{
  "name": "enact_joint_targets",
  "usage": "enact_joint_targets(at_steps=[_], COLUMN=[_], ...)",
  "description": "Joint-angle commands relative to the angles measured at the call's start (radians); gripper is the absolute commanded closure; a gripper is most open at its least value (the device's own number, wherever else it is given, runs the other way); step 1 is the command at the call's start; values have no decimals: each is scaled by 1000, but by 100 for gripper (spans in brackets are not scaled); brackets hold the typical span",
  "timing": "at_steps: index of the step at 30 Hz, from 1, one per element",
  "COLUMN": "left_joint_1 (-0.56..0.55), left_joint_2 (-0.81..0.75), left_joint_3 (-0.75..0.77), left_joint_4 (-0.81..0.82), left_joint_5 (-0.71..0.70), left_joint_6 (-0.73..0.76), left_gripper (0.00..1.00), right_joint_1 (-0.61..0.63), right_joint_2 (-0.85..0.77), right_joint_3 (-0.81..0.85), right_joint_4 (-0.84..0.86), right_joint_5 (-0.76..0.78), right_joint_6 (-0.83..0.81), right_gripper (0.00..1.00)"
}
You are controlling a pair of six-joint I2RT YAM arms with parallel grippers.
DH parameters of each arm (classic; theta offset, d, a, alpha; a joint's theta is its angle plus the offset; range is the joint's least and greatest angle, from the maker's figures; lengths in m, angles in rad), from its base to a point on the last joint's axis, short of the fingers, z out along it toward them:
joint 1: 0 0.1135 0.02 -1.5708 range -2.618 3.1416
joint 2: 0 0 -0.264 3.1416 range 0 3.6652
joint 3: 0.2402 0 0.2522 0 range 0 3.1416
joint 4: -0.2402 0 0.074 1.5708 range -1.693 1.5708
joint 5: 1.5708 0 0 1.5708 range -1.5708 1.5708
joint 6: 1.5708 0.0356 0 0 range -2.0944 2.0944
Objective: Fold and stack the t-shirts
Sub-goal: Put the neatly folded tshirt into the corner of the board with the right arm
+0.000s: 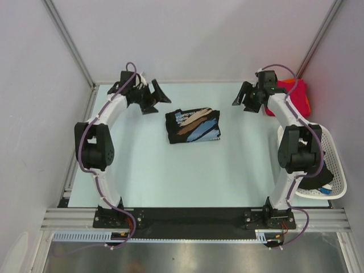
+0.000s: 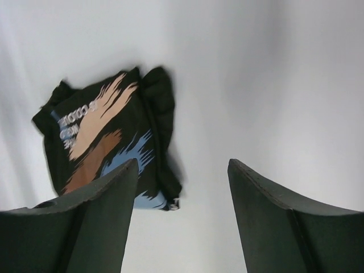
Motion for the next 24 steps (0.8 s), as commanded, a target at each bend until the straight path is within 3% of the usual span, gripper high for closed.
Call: enact_joint_targets(at_steps=[1,6,10,13,16,17,19,20,22,24], left_joint_1=[-103,-247,-321,-350,-340,-317,-286,-249,-209,-146], left_joint_2=[14,290,500,547,512,504,478,449,407,347], left_joint_3=[233,505,797,814,757,757,741,740,717,702], left_joint_4=[142,119,129,169,143,110,40,21,-36,-122], left_joint_5=[84,107,211,238,224,193,164,149,88,14], left_joint_6=[-85,-156,-243,-288,-242,-198,-156,-124,-88,-30], left_gripper=[0,0,0,0,0,1,1,0,0,0], right_joint_1=[-6,-6,-1,-9,-50,-88,-116,-118,-115,-107], right_joint_2=[-179,-209,-193,-180,-202,-209,-203,-190,-117,-45], right_joint_3=[62,70,69,44,14,4,-8,-4,22,96], right_joint_4=[40,-5,-57,-51,-35,-26,-5,0,-29,-75], right_joint_5=[281,586,801,961,802,606,444,276,79,-25], right_joint_6=[-88,-137,-200,-281,-285,-269,-229,-223,-187,-168], right_gripper=[30,30,30,26,26,26,27,27,28,30])
